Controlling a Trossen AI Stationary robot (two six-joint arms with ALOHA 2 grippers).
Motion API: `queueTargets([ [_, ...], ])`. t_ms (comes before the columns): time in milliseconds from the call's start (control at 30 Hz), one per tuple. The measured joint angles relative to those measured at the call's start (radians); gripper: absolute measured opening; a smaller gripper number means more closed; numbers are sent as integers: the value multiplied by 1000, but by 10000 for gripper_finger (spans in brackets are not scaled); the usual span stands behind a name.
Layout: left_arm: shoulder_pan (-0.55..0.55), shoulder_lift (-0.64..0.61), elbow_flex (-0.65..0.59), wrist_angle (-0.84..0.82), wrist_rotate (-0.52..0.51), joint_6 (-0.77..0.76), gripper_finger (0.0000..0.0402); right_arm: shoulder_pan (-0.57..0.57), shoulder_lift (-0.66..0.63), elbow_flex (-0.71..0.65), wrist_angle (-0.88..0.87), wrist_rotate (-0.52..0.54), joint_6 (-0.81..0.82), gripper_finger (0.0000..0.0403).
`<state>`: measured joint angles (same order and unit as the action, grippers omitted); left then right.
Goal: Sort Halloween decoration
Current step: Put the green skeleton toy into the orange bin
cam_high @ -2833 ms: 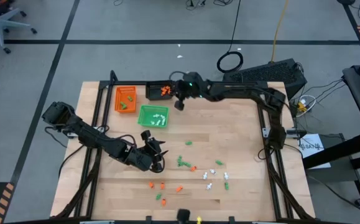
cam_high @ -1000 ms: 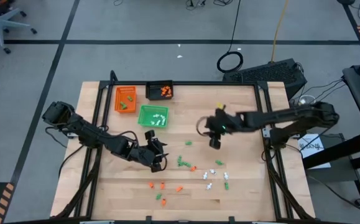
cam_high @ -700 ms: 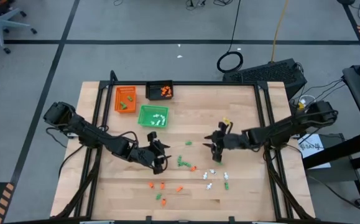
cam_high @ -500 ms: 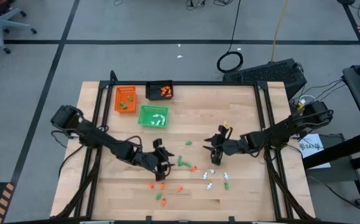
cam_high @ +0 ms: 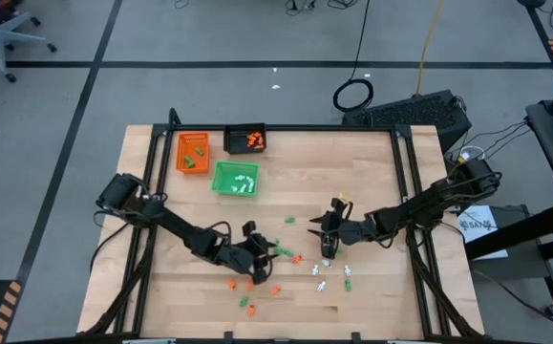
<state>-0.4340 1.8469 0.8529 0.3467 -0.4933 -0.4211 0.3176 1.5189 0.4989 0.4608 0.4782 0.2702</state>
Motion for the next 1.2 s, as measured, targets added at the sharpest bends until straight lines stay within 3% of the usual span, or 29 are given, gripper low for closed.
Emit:
queueTargets([
  [133,21,0,0,-27,-51,-74,122,-1,-3,-1,11,2,-18,125],
  [333,34,0,0,-47,14,-149,118,-1,-3,-1,9,20,-23,125],
  [733,38,4,0,-70,-66,-309,118,-2,-3,-1,33,23,-47,125],
  [1200,39,171,29,49,-86,-359,142,-2,-3,-1,36,20,-47,125],
])
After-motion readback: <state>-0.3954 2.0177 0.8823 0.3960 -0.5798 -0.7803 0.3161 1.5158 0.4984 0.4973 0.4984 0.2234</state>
